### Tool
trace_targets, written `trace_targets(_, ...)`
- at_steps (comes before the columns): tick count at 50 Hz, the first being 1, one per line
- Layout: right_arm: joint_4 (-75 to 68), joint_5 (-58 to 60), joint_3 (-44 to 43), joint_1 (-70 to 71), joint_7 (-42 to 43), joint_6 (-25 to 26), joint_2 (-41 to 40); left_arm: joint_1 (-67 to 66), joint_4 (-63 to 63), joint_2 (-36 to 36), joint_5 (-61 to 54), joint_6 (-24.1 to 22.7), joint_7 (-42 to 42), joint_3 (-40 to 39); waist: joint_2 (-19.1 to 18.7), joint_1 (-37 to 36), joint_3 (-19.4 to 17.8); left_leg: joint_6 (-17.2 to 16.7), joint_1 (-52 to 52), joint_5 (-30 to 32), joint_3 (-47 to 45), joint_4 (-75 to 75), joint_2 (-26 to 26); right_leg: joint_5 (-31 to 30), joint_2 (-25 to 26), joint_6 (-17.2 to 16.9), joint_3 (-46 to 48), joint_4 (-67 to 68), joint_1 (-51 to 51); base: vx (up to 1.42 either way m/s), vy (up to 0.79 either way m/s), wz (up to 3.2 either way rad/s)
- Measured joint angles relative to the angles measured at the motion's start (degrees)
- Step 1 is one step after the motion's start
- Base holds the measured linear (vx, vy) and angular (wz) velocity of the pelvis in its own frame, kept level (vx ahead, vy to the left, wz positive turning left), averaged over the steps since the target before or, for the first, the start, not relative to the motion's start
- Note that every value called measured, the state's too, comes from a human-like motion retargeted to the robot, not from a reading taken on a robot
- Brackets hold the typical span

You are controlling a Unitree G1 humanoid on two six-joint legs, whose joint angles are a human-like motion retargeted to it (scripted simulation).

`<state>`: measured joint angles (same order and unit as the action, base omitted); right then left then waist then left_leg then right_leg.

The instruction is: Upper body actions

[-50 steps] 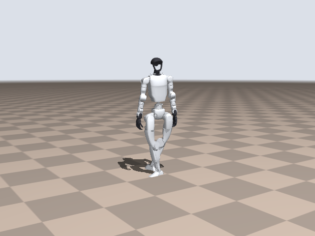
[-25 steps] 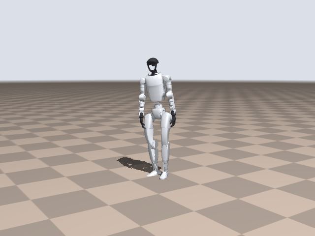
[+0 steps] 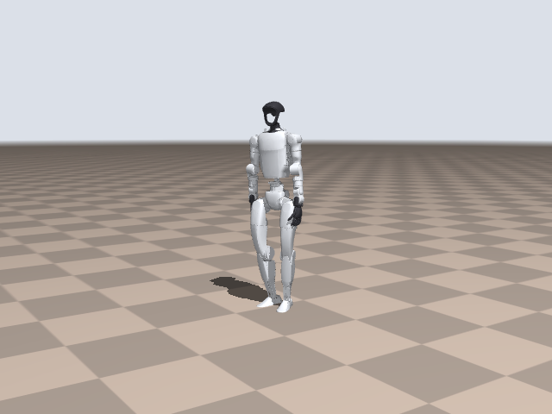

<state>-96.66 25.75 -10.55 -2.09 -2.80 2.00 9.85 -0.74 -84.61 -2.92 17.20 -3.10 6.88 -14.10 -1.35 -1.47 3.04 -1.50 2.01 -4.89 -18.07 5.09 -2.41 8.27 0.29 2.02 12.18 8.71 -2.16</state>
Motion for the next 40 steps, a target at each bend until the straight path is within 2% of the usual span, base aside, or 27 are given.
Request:
trace_targets(5,3.9,1.6,0.4,0.3,-1.5,-1.0,-1.1,-0.4,-0.5,0.0,0.8,-0.1,-0.1,1.1,-0.1,2.6,-0.5,-0.5,3.0,1.6,9.8,2.2,0.1,-1.9,1.6,0.9,-13.5,1.2,-0.9,0.0,-0.1,1.72)
trace_targets(10,8.4,3.0,0.9,1.5,-2.4,-2.2,-1.0,-0.3,-1.4,-0.3,1.3,0.1,-0.6,1.9,-0.4,4.8,-2.1,-1.7,6.8,3.5,21.3,4.9,-1.4,-2.1,1.5,-2.3,-23.5,1.2,-1.2,-0.1,-0.12,2.07)
trace_targets(12,9.3,2.8,0.9,2.6,-2.4,-2.6,-0.8,0.6,-1.5,-0.7,1.5,0.4,-0.4,2.0,-0.6,4.5,-3.8,-2.4,7.7,4.9,25.7,5.4,-2.2,-0.6,1.9,-1.3,-22.0,1.4,-0.5,-0.19,-0.12,1.96)
trace_targets(15,9.2,1.8,1.4,4.1,-2.5,-2.8,-0.4,1.6,-0.4,-1.4,2.0,0.3,-0.4,2.0,0.2,1.1,-6.3,-3.5,8.2,7.4,29.0,4.6,-3.5,0.3,0.1,1.7,-11.7,-0.2,1.0,-0.23,-0.1,1.5)
trace_targets(18,8.2,1.8,0.7,4.9,-3.4,-2.6,0.7,2.5,0.9,-1.6,2.0,-0.1,-0.7,3.3,0.2,-5.2,-7.6,-3.8,9.3,8.0,30.0,2.5,-3.8,0.1,-1.0,1.7,-6.1,-0.8,1.1,-0.25,-0.08,1.54)
trace_targets(20,7.8,2.9,0.5,4.7,-3.6,-2.4,1.6,2.6,1.0,-1.4,1.8,-0.4,-1.4,3.9,0.5,-8.0,-7.4,-2.4,10.6,6.0,27.1,0.9,-3.2,0.5,-1.9,1.7,-1.6,-1.3,1.3,-0.16,-0.01,2.35)
trace_targets(22,7.7,4.6,0.3,4.1,-2.5,-2.0,2.2,2.4,0.8,-1.1,1.3,-0.8,-1.9,4.3,0.8,-8.3,-7.0,-1.5,11.9,3.7,19.3,0.0,-1.6,1.1,-3.2,1.5,4.2,-1.8,1.7,-0.09,0.04,3.12)
trace_targets(25,7.3,6.2,-0.1,3.3,-0.4,-1.8,2.5,2.2,0.3,-0.8,0.5,-0.9,-1.6,4.4,0.5,-6.5,-6.4,-3.0,12.9,2.0,-0.6,0.0,2.9,2.2,-5.1,0.5,14.9,-2.5,2.9,-0.11,0.08,3.7)
trace_targets(28,6.4,5.7,-0.4,2.8,-0.8,-2.0,2.9,2.0,0.0,-0.8,1.1,-0.9,-1.6,3.7,0.7,-5.6,-5.9,-2.2,11.1,2.1,-16.3,0.0,5.0,3.0,-6.8,-0.6,25.2,-3.6,4.7,-0.05,0.21,3.55)
trace_targets(30,5.9,5.5,-0.9,2.3,-1.5,-1.7,3.0,1.5,-0.4,-1.0,1.5,-0.9,-2.1,3.4,0.8,-5.9,-5.2,-1.4,9.8,2.2,-20.9,0.4,5.7,3.4,-7.3,-1.6,31.8,-4.6,6.1,0.04,0.23,3.26)
trace_targets(35,5.2,5.5,-1.2,1.2,-1.2,-1.4,2.5,0.0,-2.2,-2.1,1.3,-0.5,-2.5,2.0,1.8,-7.7,-2.9,2.2,7.8,2.4,-20.5,3.3,6.8,3.7,-7.7,-4.1,47.9,-7.2,9.8,0.13,0.24,2.9)
trace_targets(38,5.6,5.7,-0.7,1.1,-1.3,-1.7,2.1,-1.0,-3.1,-2.9,0.9,0.2,-3.3,0.3,3.7,-7.7,-1.1,4.4,4.9,0.2,-31.4,5.2,7.5,3.7,-8.5,-5.9,57.8,-8.4,11.1,0.19,0.32,2.86)
trace_targets(40,6.2,6.0,-0.9,1.1,-1.5,-2.0,1.9,-1.8,-3.6,-3.3,0.4,0.5,-4.0,-0.9,5.3,-6.9,0.5,5.7,1.4,-2.0,-45.0,5.7,7.7,3.5,-9.3,-7.2,65.0,-8.8,11.8,0.19,0.16,2.98)
